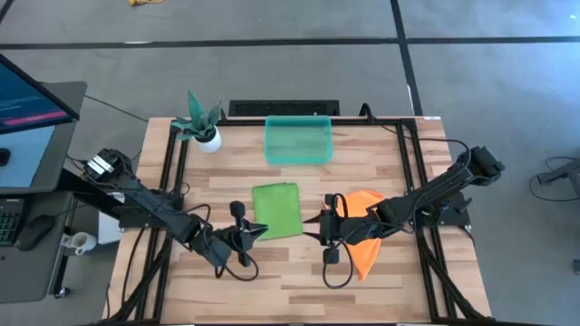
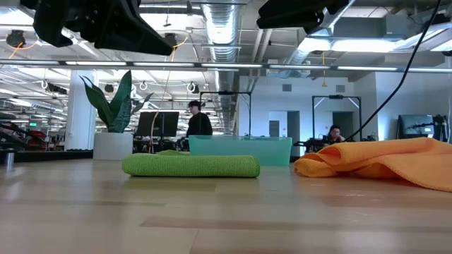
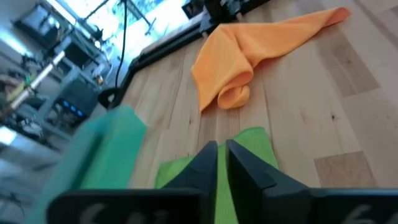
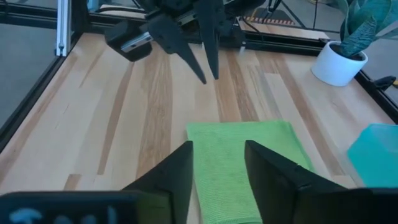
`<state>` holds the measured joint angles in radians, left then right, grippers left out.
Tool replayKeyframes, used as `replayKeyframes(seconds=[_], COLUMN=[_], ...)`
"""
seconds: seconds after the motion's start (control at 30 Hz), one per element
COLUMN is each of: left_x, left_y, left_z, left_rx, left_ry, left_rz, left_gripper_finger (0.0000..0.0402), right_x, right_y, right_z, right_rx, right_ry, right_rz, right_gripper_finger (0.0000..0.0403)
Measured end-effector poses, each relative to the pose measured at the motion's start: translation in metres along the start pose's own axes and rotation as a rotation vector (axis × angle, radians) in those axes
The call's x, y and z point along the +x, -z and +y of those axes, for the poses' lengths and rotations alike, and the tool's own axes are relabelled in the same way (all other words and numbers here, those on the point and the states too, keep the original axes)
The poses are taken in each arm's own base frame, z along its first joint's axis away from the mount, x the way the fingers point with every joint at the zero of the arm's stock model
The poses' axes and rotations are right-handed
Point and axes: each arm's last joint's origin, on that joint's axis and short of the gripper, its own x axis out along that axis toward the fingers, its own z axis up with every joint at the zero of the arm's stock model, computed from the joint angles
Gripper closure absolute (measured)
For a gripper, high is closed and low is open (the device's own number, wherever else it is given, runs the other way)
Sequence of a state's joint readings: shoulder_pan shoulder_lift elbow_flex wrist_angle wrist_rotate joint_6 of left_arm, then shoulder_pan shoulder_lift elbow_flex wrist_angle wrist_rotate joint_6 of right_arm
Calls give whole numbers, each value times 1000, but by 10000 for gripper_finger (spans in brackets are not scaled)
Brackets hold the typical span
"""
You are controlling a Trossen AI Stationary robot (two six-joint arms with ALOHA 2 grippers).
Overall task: Roll towel into tight, uniform cylinder
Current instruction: Roll the green microfiber towel
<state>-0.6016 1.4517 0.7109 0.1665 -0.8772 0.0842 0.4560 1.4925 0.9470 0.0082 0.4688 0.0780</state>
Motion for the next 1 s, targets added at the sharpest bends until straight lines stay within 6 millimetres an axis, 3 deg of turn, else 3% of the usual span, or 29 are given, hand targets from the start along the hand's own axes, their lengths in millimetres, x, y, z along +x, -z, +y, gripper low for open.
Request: replayKeyframes(seconds=[0.23,0.47,0.57,0.8,1.0], left_x=[4,6,7,6,-1], left_y=[0,2,2,7,10], left_z=[2,-2,-2,-4,-13], left_rx=[-121,-225,-235,-298,-301], left_ry=[28,172,172,228,269], left_rz=[5,23,20,44,42], left_gripper_finger=[321,289,273,253,259], right_x=[1,3,5,7,26], right_y=[0,0,0,0,17], right_z=[-2,-7,-10,-9,6], right_rx=[3,10,15,52,8], right_ry=[6,19,20,-165,-177], right_rz=[1,4,7,30,89], right_gripper_finger=[200,177,174,182,191])
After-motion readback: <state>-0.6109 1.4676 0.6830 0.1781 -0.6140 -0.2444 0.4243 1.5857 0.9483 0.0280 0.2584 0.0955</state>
